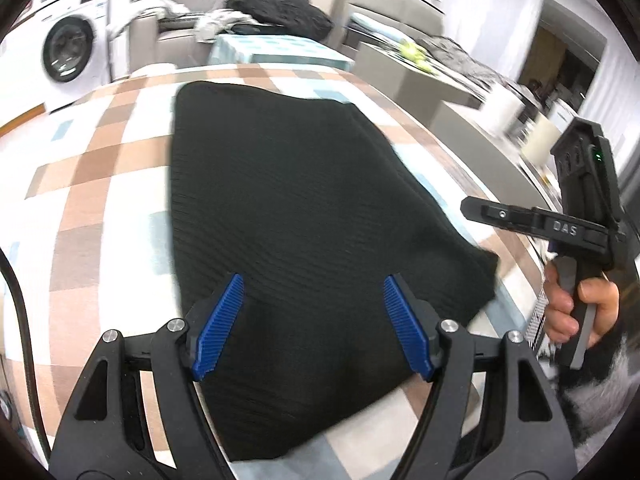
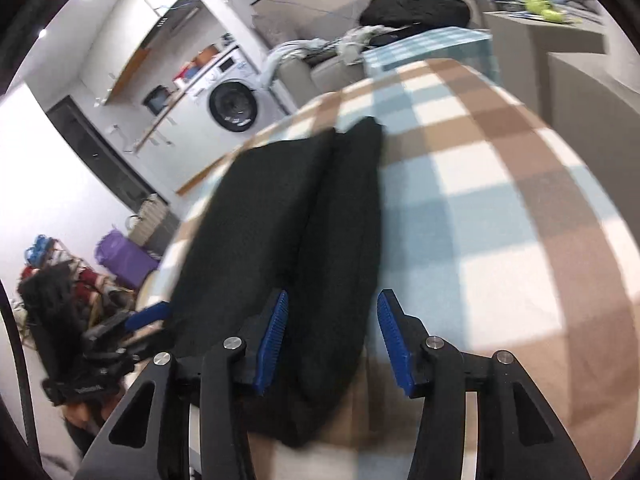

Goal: Fold small clothes

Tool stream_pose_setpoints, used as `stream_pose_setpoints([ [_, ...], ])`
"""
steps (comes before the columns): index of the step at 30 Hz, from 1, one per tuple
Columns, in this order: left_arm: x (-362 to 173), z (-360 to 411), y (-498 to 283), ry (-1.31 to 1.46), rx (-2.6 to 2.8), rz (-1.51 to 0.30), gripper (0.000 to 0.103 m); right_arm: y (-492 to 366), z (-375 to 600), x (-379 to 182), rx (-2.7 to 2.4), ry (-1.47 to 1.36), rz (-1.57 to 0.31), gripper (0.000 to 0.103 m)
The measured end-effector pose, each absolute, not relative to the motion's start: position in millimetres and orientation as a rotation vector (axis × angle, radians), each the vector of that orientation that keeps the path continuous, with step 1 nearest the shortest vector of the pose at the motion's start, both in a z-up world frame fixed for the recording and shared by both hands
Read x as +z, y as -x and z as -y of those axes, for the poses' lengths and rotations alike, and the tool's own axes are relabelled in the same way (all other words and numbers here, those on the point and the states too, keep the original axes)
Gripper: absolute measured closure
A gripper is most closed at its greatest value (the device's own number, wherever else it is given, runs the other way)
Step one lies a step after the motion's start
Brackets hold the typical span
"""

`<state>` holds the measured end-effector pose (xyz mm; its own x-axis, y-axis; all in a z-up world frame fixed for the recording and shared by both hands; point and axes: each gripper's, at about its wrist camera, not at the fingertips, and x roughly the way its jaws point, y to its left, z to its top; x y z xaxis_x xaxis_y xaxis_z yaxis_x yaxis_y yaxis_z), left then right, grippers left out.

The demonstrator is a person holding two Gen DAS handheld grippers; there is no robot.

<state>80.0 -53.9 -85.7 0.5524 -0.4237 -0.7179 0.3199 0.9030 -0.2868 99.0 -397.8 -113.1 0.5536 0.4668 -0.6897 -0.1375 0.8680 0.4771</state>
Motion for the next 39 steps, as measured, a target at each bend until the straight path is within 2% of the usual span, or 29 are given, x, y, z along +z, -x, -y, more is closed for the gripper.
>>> stream_pose_setpoints([
  [3, -89.7, 33.3, -94.3, 0.188, -0.365, -0.893, 0.033, -128.4, 369.6, -113.7, 0.460, -0.414, -0.929, 0.057],
  [6, -91.3, 16.5, -103.4, 0.231, -0.310, -0.889, 0.033, -164.3, 346.6, -132.1, 0.423, -0.380, -1.000, 0.079],
  [7, -91.2, 9.8, -106.7, 0.252, -0.296, -0.885, 0.033, -169.2, 343.6, -139.0, 0.417, -0.385, -1.033, 0.092],
  [8, -91.1, 5.0, -109.5, 0.263, -0.286, -0.881, 0.033, -174.9, 343.5, -140.4, 0.421, -0.397, -1.035, 0.094],
  [12, -91.6, -2.3, -118.8, 0.252, -0.263, -0.872, 0.033, -141.4, 343.8, -93.1, 0.439, -0.290, -0.845, 0.095],
  [18, -107.6, 9.1, -130.6, 0.186, -0.235, -0.917, 0.033, -151.6, 351.2, -128.9, 0.318, -0.252, -0.993, 0.095],
  [20, -111.6, 9.7, -130.8, 0.194, -0.240, -0.924, 0.033, -151.0, 352.7, -133.1, 0.299, -0.247, -0.991, 0.089],
  [21, -113.2, 9.6, -131.1, 0.199, -0.240, -0.927, 0.033, -151.0, 355.0, -133.6, 0.299, -0.248, -0.997, 0.082],
  [24, -115.8, 8.3, -130.0, 0.201, -0.238, -0.927, 0.033, -151.2, 363.0, -126.0, 0.313, -0.300, -1.006, 0.076],
  [26, -116.7, 7.7, -130.2, 0.207, -0.241, -0.931, 0.033, -162.2, 367.0, -113.2, 0.284, -0.328, -0.973, 0.064],
  [29, -117.1, 6.8, -131.1, 0.211, -0.241, -0.932, 0.033, -186.6, 366.3, -107.1, 0.291, -0.358, -0.966, 0.061],
  [31, -116.8, 6.0, -132.8, 0.215, -0.244, -0.929, 0.033, -206.8, 359.0, -109.8, 0.288, -0.335, -0.980, 0.068],
  [32, -116.4, 5.8, -133.1, 0.216, -0.243, -0.929, 0.033, -215.7, 353.5, -112.8, 0.280, -0.292, -0.995, 0.087],
  [33, -115.5, 5.5, -133.1, 0.219, -0.245, -0.927, 0.033, -222.5, 350.8, -114.3, 0.267, -0.264, -1.009, 0.097],
  [36, -111.4, 3.9, -132.9, 0.224, -0.248, -0.915, 0.033, -219.7, 353.7, -98.7, 0.290, -0.246, -0.933, 0.098],
  [39, -111.4, 3.3, -132.9, 0.229, -0.253, -0.914, 0.033, -222.4, 360.1, -102.6, 0.229, -0.209, -0.959, 0.098],
])
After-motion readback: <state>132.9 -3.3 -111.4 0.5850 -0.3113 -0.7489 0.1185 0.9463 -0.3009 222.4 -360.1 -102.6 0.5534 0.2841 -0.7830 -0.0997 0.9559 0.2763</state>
